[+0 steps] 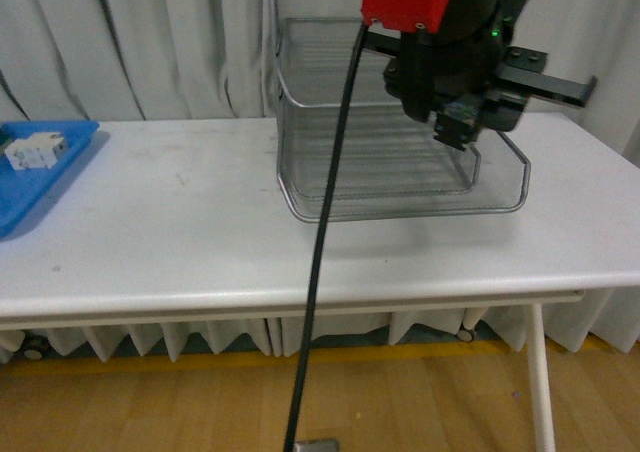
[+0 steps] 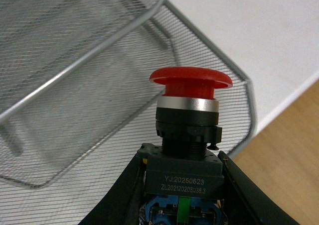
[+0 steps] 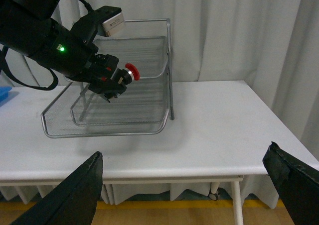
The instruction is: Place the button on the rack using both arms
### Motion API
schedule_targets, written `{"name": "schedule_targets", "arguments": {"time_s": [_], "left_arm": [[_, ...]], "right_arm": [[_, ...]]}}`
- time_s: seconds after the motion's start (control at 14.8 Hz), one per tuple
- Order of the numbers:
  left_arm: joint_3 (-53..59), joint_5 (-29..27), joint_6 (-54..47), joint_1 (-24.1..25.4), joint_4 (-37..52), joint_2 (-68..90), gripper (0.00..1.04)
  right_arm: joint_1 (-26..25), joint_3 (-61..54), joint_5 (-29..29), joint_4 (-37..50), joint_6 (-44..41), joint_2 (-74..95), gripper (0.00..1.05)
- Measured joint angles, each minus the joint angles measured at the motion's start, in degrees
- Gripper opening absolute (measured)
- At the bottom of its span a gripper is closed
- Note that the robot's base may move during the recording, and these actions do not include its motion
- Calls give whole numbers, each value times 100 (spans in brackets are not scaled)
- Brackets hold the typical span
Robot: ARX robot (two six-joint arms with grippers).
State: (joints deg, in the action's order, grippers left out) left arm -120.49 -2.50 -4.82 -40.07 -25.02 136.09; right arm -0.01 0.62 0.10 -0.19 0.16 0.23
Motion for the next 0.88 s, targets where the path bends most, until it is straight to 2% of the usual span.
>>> {"name": "schedule_targets", "arguments": {"time_s": [0.34, 0.54, 0.74, 0.81, 0.88], "left_arm": [[-1853, -238, -20, 216, -1126, 1220, 36], [-1952, -393, -15, 363, -1357, 1585, 36], [-1836, -326, 192, 393, -994, 1547, 72], [-1705, -262, 343, 417, -852, 1486, 88], [-1622, -232, 409, 437, -767, 1432, 97]], "right_arm": [[0, 0, -2, 0, 0, 0, 98], [0, 0, -2, 0, 0, 0, 98], [0, 0, -2, 0, 0, 0, 98], [0, 0, -2, 0, 0, 0, 98], [0, 0, -2, 0, 0, 0, 98]]}}
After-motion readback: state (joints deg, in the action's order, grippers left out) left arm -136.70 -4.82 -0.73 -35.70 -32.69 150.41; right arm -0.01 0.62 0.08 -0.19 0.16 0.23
